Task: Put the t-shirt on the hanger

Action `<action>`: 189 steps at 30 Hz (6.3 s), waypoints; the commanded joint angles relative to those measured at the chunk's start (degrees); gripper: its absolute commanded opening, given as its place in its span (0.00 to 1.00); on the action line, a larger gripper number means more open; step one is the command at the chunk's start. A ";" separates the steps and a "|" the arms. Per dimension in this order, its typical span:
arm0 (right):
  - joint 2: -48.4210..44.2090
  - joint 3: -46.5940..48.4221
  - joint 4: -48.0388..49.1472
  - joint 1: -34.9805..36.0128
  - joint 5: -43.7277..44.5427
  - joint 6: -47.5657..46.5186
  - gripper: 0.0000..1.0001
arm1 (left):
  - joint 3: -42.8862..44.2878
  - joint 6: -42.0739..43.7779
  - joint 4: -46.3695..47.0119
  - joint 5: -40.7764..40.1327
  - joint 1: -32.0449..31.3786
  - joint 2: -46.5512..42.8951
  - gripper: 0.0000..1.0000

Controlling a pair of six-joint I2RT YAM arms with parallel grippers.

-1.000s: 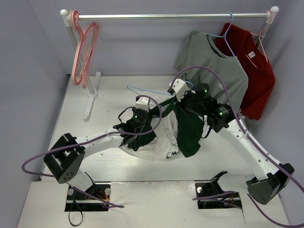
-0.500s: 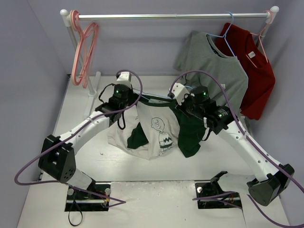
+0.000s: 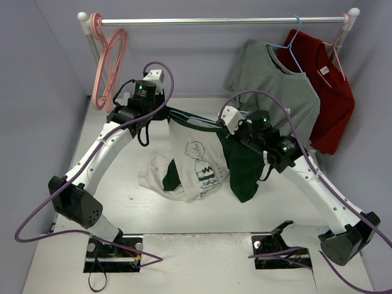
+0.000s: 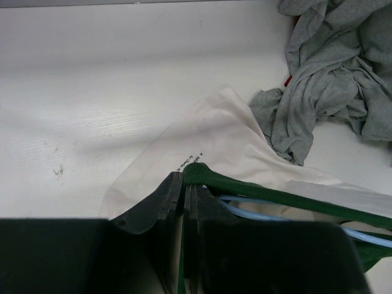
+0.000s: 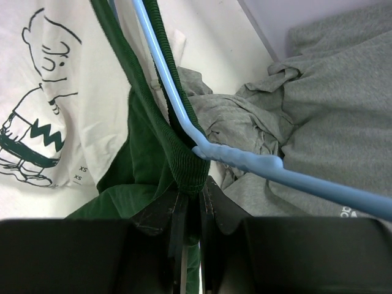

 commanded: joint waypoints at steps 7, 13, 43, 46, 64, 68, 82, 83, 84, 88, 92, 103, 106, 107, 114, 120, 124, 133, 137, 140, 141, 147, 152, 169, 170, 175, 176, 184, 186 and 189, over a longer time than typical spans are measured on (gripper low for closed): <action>6.01 10.79 -1.47 -0.45 5.30 -0.95 0.00 | 14.06 1.65 -10.70 -3.97 0.70 0.55 0.00; 11.19 16.77 -2.51 2.88 6.96 -2.88 0.00 | 21.71 4.20 -14.48 -9.06 -2.56 2.66 0.00; 19.37 30.99 3.73 5.52 13.63 0.90 0.00 | 30.86 7.09 -15.01 -22.50 -12.31 2.31 0.00; 20.70 35.39 1.97 5.87 14.87 -0.86 0.00 | 33.85 10.61 -15.27 -27.95 -12.31 1.52 0.00; 14.28 29.87 5.39 8.95 13.38 1.32 0.00 | 35.35 8.87 -20.28 -27.61 -14.33 0.98 0.00; 16.30 29.87 4.78 10.62 18.30 3.17 0.00 | 32.45 7.81 -20.20 -28.05 -14.77 0.64 0.00; 15.51 26.44 10.67 10.80 26.29 12.67 0.00 | 19.36 -0.80 -13.17 -19.53 -14.78 -4.10 0.00; 15.69 26.62 10.41 10.80 27.00 12.67 0.00 | 18.83 -1.16 -12.73 -19.35 -14.78 -4.63 0.00; 15.86 27.06 9.97 10.80 28.40 12.41 0.00 | 18.21 -0.81 -12.03 -21.35 -14.69 -5.07 0.00; 13.50 24.61 9.52 10.80 28.85 11.00 0.00 | 17.24 3.40 -12.02 -28.31 -14.16 -6.74 0.00; 10.95 21.35 9.70 10.80 28.77 11.17 0.00 | 17.59 5.26 -12.37 -30.69 -13.90 -6.75 0.00; 4.17 11.94 19.01 10.97 24.81 14.51 0.00 | 17.24 2.55 -13.69 -27.53 -13.90 -4.55 0.00; 4.35 12.21 22.16 11.41 22.80 14.52 0.00 | 16.89 -1.06 -13.60 -22.26 -13.90 -3.23 0.00; 4.52 12.47 22.88 11.50 21.92 14.52 0.00 | 16.72 -1.86 -12.73 -19.55 -13.98 -2.88 0.00; 7.51 14.23 27.44 11.59 15.23 13.11 0.00 | 24.70 -3.62 -11.05 -14.17 -14.25 0.72 0.00; 11.29 22.04 30.61 10.89 8.92 7.75 0.00 | 35.86 -3.80 -10.17 -11.36 -14.34 3.53 0.00; 12.79 26.87 33.25 7.55 -3.26 8.36 0.00 | 42.11 -4.41 -9.92 -8.73 -14.60 5.21 0.00; 6.12 14.08 39.31 2.71 -19.14 11.61 0.00 | 26.40 -3.62 -5.44 -8.45 -15.13 -1.55 0.00; 0.32 -0.76 43.44 2.80 -18.78 13.81 0.00 | 18.92 -3.53 -3.41 -4.69 -15.13 -3.76 0.00; -2.85 -5.62 44.59 2.88 -18.61 13.81 0.00 | 14.97 -3.36 -2.09 -2.48 -15.13 -4.11 0.00; -4.25 -8.25 45.03 2.89 -18.35 13.90 0.00 | 13.91 -3.45 -1.57 -0.13 -15.13 -4.20 0.00; -6.90 -13.46 45.83 2.62 -15.53 14.52 0.00 | 8.54 -1.96 -0.68 6.39 -15.13 -4.37 0.10; -6.81 -15.56 46.44 1.75 -16.06 15.22 0.00 | 7.22 2.08 -0.15 7.90 -15.13 -5.69 0.27; -5.50 -14.87 44.17 -4.32 -25.81 16.98 0.00 | 10.21 27.72 -8.13 30.98 -0.99 -6.58 0.59; -5.32 -14.34 44.15 -4.41 -26.60 16.89 0.00 | 10.64 29.06 -8.76 32.75 -0.98 -5.96 0.59; -4.88 -12.84 41.17 -5.20 -31.25 16.45 0.00 | 15.12 38.01 -13.50 44.10 2.10 -1.22 0.61; -4.79 -12.76 40.90 -5.55 -31.87 16.54 0.00 | 15.83 39.08 -14.12 44.46 2.10 -0.60 0.62; -5.23 -11.79 39.14 -7.04 -35.47 16.45 0.00 | 20.32 48.22 -20.45 53.59 2.98 4.06 0.64; -5.23 -11.53 38.79 -7.66 -36.27 16.45 0.00 | 19.62 49.28 -21.07 54.30 3.07 4.59 0.64; -4.97 -11.00 38.53 -8.19 -37.15 16.36 0.00 | 18.47 50.52 -21.86 55.88 3.07 5.03 0.64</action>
